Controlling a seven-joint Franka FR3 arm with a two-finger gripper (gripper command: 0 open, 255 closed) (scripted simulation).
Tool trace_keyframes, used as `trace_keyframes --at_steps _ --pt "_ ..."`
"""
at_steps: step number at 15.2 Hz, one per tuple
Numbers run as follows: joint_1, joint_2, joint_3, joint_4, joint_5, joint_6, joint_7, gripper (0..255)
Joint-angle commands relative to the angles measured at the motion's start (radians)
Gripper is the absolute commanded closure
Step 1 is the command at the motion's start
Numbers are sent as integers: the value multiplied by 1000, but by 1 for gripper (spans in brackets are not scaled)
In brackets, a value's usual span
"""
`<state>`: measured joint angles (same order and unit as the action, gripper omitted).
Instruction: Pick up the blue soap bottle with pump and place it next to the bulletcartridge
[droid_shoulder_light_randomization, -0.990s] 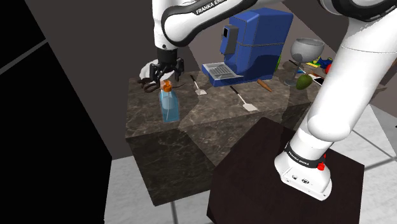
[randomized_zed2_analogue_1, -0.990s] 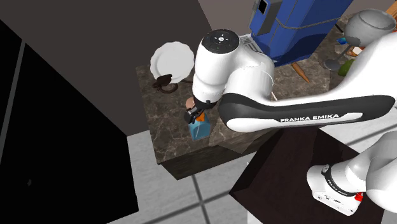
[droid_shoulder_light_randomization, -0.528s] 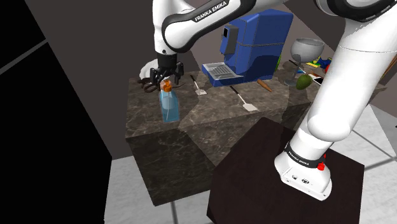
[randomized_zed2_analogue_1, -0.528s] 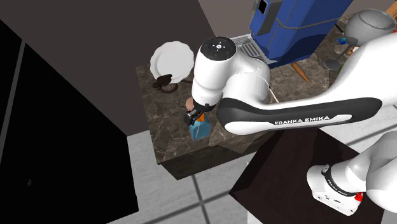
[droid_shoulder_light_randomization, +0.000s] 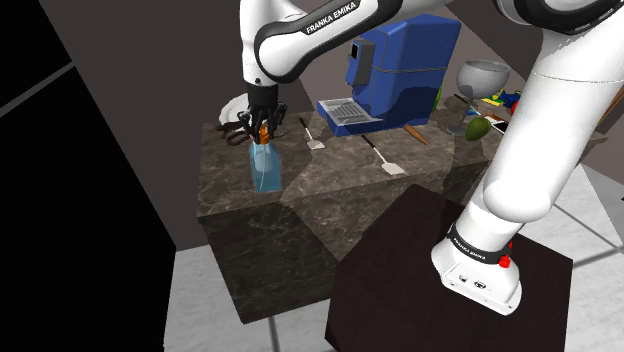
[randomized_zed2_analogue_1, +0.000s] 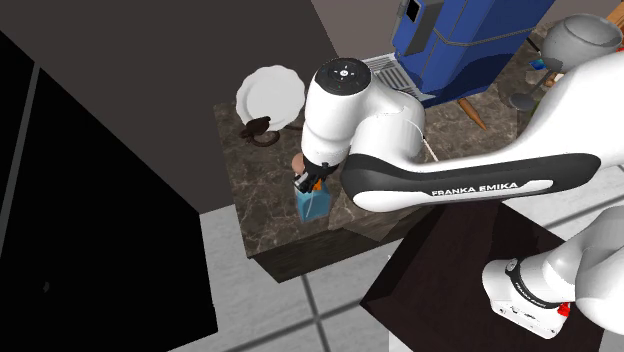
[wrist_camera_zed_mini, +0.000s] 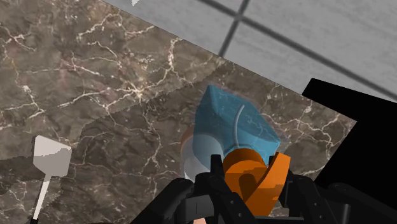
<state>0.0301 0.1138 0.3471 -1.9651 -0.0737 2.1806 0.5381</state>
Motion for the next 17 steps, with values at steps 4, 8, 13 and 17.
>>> trace_keyframes --at_steps 4,8,13,17 --pt "0 1 0 0 0 0 0 255" --pt "-1 -14 1 24 7 -38 -5 255" --pt "-2 -32 2 70 17 -101 -13 255" --pt "-3 -44 2 111 23 -152 -18 255"
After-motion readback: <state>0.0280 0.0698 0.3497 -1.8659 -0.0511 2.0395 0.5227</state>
